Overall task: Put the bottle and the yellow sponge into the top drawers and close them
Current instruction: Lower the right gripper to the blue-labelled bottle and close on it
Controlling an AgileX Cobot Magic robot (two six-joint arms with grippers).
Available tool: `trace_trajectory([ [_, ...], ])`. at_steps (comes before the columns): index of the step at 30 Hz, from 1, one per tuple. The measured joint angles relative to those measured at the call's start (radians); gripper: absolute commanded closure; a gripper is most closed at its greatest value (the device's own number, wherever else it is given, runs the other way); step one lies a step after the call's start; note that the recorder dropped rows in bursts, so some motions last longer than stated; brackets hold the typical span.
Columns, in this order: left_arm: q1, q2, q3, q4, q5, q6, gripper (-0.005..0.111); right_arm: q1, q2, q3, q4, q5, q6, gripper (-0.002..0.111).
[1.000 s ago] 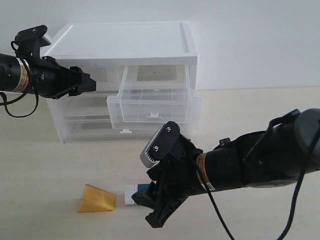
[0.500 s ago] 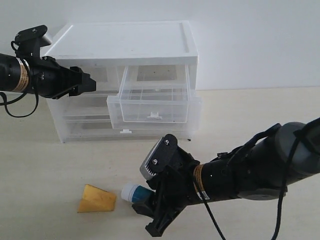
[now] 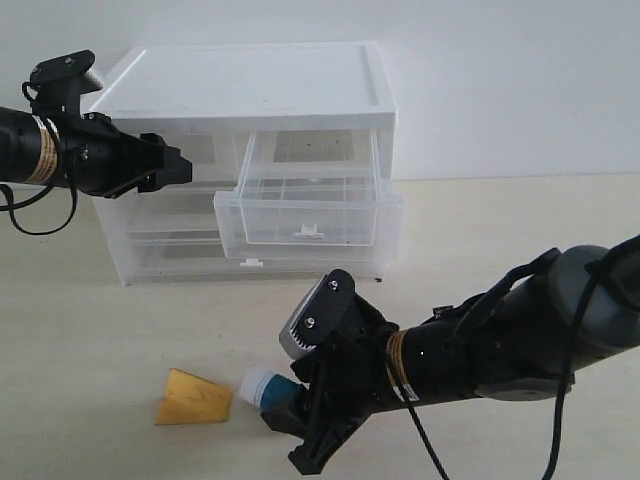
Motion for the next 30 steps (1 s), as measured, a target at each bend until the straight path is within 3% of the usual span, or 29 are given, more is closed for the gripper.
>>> trace_trajectory([
  [20, 0.000, 0.000, 0.000, 0.000, -0.002, 0.000, 0.048, 0.002, 0.000, -0.023, 0.002, 0.000, 0.008, 0.054],
  [30, 0.000, 0.000, -0.004, 0.004, -0.002, 0.000, 0.048, 0.062, 0.000, -0.053, 0.017, 0.078, 0.002, 0.054],
])
